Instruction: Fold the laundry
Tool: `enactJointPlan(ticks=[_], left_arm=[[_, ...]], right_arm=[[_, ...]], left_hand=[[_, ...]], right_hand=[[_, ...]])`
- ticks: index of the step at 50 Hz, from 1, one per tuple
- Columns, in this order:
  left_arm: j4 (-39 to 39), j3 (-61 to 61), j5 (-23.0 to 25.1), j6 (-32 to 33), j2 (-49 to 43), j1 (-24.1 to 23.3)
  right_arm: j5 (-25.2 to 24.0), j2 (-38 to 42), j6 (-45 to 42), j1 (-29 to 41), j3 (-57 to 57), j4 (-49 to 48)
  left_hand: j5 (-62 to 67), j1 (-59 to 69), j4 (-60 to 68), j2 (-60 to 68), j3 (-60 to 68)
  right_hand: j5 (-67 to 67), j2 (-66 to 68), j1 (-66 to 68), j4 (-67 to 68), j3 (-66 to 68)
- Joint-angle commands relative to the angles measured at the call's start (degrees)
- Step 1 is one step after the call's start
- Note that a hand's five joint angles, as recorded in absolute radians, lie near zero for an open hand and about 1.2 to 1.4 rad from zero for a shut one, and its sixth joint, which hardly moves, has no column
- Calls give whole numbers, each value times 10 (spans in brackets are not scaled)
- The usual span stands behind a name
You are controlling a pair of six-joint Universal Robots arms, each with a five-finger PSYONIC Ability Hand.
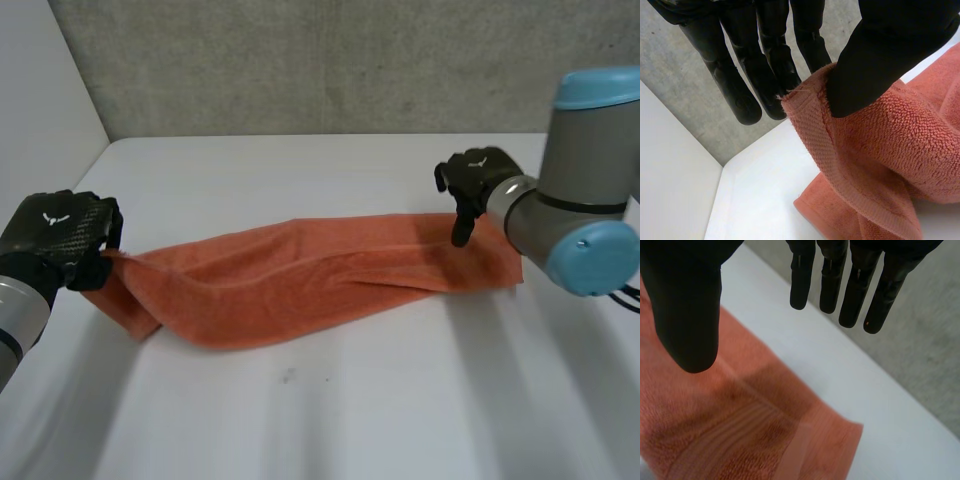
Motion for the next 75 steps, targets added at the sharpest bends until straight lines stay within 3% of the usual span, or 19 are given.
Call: enactJointPlan(ticks=[1,13,30,33,34,35,38,43,55,57,65,69,75], left_arm=[[17,3,1,0,-2,2],[31,2,1,-1,-5,4],[37,1,1,-1,-10,4],[37,1,1,-1,-10,4],[37,1,1,-1,-10,4],[37,1,1,-1,-10,4],[37,1,1,-1,-10,4],[37,2,1,-1,-10,4],[36,15,0,-1,-2,15],[36,16,1,-1,-1,17],[28,24,1,-1,29,42],[16,20,6,1,48,46],[-28,16,11,5,48,48]], right_arm=[[27,110,-1,1,-127,53],[17,182,-2,-24,-178,70],[-2,186,-4,-34,-160,87],[-3,186,-6,-34,-153,87],[-3,186,-7,-34,-147,87],[-3,186,-7,-34,-147,87],[-3,186,-7,-34,-141,87],[-3,182,-9,-35,-140,87],[-7,-48,-19,-58,-47,81],[-8,-118,-49,-63,4,93],[0,-283,-203,-100,154,142],[0,-355,-241,-112,223,150],[-8,-398,-280,-144,316,158]], left_hand=[[141,155,115,113,117],[141,155,115,113,117],[141,155,115,113,117],[141,155,115,113,117],[141,155,115,113,117],[141,155,115,113,117],[141,155,115,113,117],[141,155,115,113,117],[141,155,115,113,117],[141,155,115,113,117],[141,155,115,113,117],[141,155,115,113,117],[141,155,115,113,117]], right_hand=[[16,0,31,14,9],[14,-1,30,12,7],[45,29,60,42,37],[124,108,139,121,116],[244,228,259,241,236],[245,229,260,243,237],[495,479,510,493,487],[554,538,569,551,546],[554,538,569,551,546],[554,538,569,551,546],[554,538,569,551,546],[554,538,569,551,546],[554,538,569,551,546]])
